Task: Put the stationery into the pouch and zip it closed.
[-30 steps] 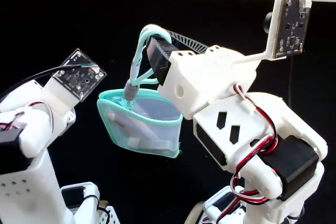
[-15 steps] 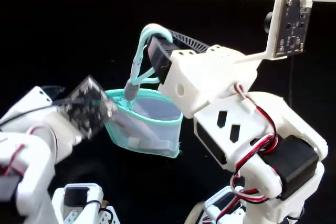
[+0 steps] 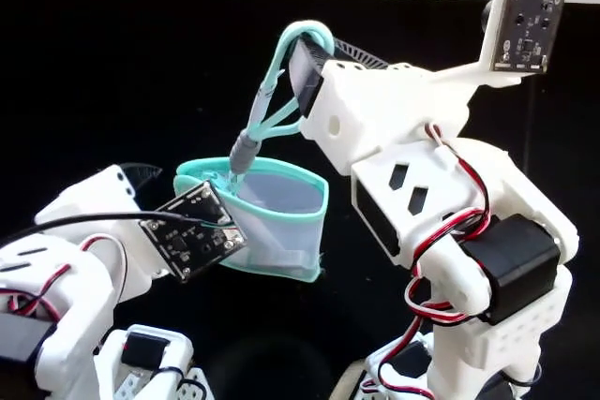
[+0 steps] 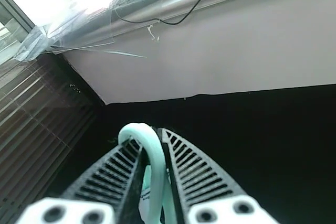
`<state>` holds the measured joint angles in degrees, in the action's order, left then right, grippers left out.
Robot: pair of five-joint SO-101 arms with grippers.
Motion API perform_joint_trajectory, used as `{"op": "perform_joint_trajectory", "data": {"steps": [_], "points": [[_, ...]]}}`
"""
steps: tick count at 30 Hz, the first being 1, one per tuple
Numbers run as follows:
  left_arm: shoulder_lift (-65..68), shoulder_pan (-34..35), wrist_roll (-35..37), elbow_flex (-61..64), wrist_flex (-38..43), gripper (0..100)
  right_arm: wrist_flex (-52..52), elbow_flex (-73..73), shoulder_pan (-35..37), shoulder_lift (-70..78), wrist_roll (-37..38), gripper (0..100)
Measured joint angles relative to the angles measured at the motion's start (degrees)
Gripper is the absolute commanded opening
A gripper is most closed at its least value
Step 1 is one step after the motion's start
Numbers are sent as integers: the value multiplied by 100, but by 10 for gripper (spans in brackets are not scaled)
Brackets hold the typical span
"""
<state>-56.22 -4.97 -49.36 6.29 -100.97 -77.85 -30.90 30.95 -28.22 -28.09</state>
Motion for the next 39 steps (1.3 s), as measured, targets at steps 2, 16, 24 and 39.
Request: {"op": "perform_joint_trajectory", "data": {"steps": [2,16,24,39], "points": [[0,-141,0,0,0,175,-229,0,0,0,0,5],[396,-378,0,18,0,175,-870,0,0,0,0,5],[484,-554,0,18,0,175,-1442,-211,0,-334,141,5],[826,-642,-18,387,53,171,-2198,-677,0,-905,316,5]]}}
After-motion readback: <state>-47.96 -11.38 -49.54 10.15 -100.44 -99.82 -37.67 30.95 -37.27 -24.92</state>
